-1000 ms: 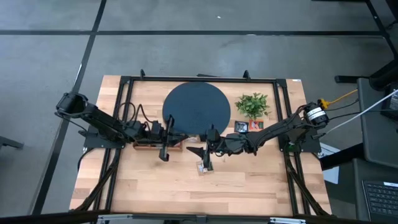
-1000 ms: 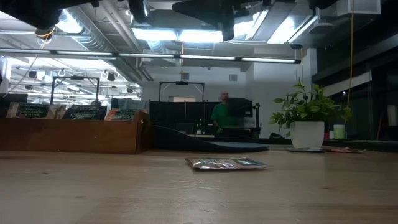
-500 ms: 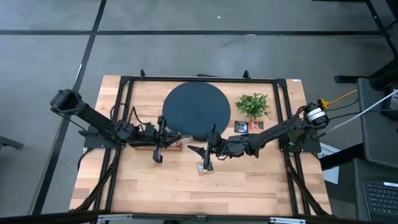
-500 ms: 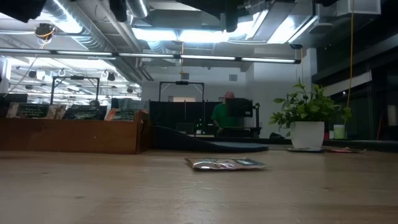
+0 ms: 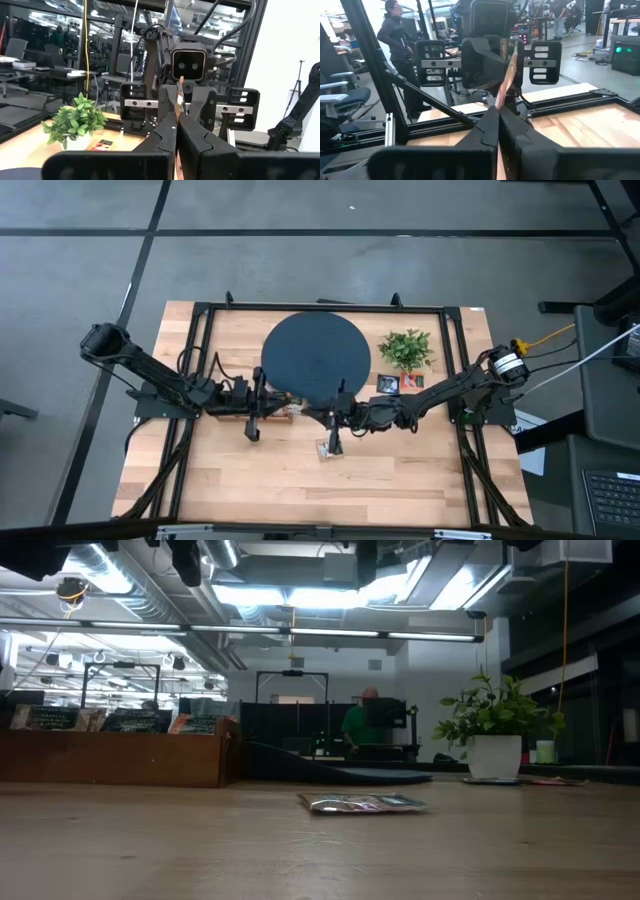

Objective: Pick & Place Tea
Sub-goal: Put the brown tea bag into the left section of the wooden organizer

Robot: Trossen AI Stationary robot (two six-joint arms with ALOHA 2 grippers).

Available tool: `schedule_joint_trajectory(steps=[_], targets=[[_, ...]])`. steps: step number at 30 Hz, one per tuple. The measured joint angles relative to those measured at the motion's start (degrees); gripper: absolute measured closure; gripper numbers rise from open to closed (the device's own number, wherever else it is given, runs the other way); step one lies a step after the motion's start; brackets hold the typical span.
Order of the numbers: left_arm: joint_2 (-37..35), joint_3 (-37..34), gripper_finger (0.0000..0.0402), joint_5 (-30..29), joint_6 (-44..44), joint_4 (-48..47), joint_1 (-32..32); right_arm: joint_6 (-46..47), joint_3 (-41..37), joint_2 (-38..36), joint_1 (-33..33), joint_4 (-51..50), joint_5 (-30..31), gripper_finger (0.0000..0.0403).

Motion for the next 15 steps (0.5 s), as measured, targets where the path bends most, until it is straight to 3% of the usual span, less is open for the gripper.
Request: schedule_joint_trajectory(steps=[9, 15], targets=[[0.02, 0.00, 0.0396, 4.22, -0.18, -0.56, -0.04, 0.24, 0.04, -0.04, 0.04, -2.55, -0.26, 0.0397], [-0.91, 0.02, 0.0358, 8.52, -4.21, -5.82, -0.04, 2.71, 0.07, -0.02, 0.04, -9.38, -0.83, 0.0399]])
